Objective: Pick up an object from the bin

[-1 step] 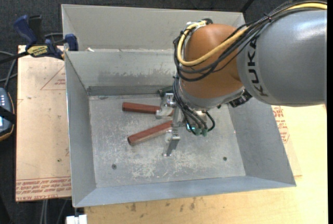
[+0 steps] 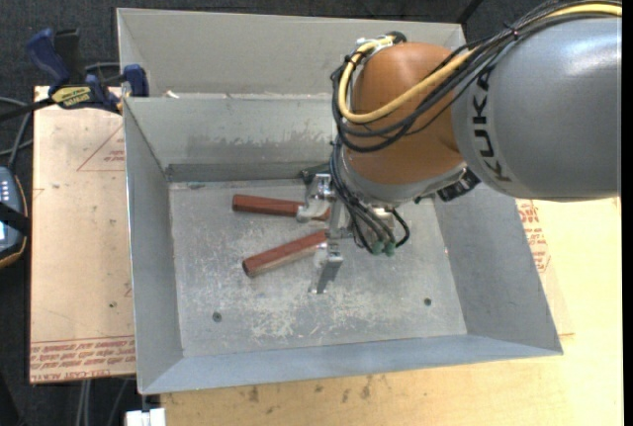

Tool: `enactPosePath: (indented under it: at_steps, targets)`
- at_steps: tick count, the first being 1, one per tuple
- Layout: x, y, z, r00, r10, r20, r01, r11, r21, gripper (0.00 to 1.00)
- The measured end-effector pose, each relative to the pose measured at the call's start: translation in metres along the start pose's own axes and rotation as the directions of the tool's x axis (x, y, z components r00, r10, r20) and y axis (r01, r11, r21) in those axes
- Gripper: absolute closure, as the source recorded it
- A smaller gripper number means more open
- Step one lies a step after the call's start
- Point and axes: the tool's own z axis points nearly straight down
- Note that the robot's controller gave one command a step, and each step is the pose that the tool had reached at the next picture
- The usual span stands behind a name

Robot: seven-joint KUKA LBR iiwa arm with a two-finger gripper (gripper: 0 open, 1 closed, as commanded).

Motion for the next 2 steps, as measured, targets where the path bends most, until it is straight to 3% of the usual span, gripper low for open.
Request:
enactPosePath:
  at_steps: [1,2]
  targets:
    - [-0.025,-0.005,0.051,0.994,-0.106,0.004,0.106,0.994,0.0,0.0]
    - [-0.057,-0.013,0.127,0.996,-0.091,0.007,0.091,0.996,-0.002,0.0]
